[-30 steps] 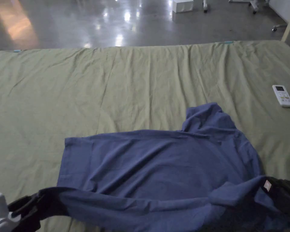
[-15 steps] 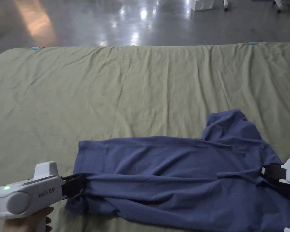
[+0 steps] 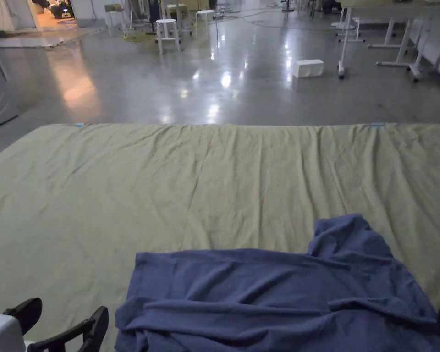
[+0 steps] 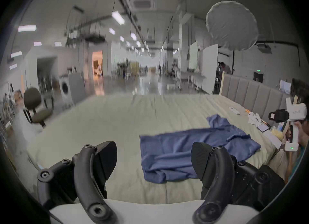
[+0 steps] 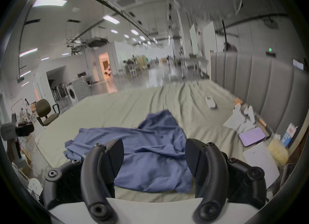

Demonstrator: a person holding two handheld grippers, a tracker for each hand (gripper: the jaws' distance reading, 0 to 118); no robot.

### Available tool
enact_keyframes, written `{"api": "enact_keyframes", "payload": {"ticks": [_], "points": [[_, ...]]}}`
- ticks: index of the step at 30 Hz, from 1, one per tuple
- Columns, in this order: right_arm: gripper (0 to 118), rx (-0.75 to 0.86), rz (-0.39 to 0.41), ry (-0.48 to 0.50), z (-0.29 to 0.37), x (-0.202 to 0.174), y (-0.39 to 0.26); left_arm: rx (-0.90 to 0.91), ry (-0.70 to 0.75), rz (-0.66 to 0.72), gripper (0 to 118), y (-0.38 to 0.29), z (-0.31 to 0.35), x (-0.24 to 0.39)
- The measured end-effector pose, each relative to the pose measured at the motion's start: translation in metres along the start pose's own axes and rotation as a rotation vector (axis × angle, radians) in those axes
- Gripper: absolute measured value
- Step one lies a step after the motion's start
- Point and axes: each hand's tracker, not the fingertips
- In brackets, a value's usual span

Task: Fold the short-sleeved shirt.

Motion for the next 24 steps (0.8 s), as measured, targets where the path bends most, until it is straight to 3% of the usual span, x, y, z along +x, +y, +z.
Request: {"api": "enact_keyframes", "payload": {"ticks": [3, 4, 7, 9, 10, 12, 13, 14, 16, 17, 19, 22, 23, 24], "points": [[79, 0.075, 0.039, -0.016, 0.034, -0.032, -0.003, 0.090, 0.046, -0.005, 84, 0.014, 0.032, 0.027], [74, 0.087, 0.058, -0.030, 0.038, -0.041, -0.004, 0.121, 0.039, 0.001, 74, 0.016, 0.041, 0.033], [61, 0.127, 0.103, -0.040, 0.057, -0.063, -0.006, 0.182, 0.039, -0.037, 62, 0.022, 0.059, 0.056], [31, 0.132, 0.104, -0.037, 0.061, -0.065, -0.009, 0.181, -0.017, -0.060, 22, 0.026, 0.065, 0.064], [16, 0.134, 0.103, -0.034, 0.063, -0.067, -0.009, 0.174, -0.032, -0.054, 7, 0.026, 0.068, 0.068], [8, 0.125, 0.110, -0.008, 0.068, -0.071, -0.006, 0.177, -0.094, -0.082, 0, 0.023, 0.072, 0.076], [0, 0.104, 0.095, 0.002, 0.068, -0.073, -0.009, 0.201, -0.034, -0.110, 0, 0.022, 0.077, 0.082], [0, 0.180, 0.175, -0.008, 0.072, -0.076, -0.005, 0.173, -0.033, -0.142, 0, 0.023, 0.076, 0.083], [0, 0.061, 0.122, -0.021, 0.073, -0.078, -0.010, 0.163, -0.052, -0.128, 0, 0.020, 0.077, 0.085], [0, 0.129, 0.171, -0.028, 0.075, -0.081, -0.008, 0.150, -0.087, -0.088, 0, 0.020, 0.079, 0.082], [0, 0.136, 0.172, -0.015, 0.076, -0.080, -0.006, 0.138, -0.096, -0.050, 0, 0.018, 0.076, 0.080], [0, 0.144, 0.140, -0.009, 0.077, -0.079, -0.003, 0.115, -0.087, -0.062, 0, 0.018, 0.073, 0.075], [0, 0.121, 0.096, -0.007, 0.076, -0.077, -0.005, 0.120, -0.087, -0.066, 0, 0.017, 0.074, 0.072], [0, 0.147, 0.110, -0.010, 0.078, -0.077, -0.003, 0.116, -0.089, -0.061, 0, 0.018, 0.073, 0.070]]}}
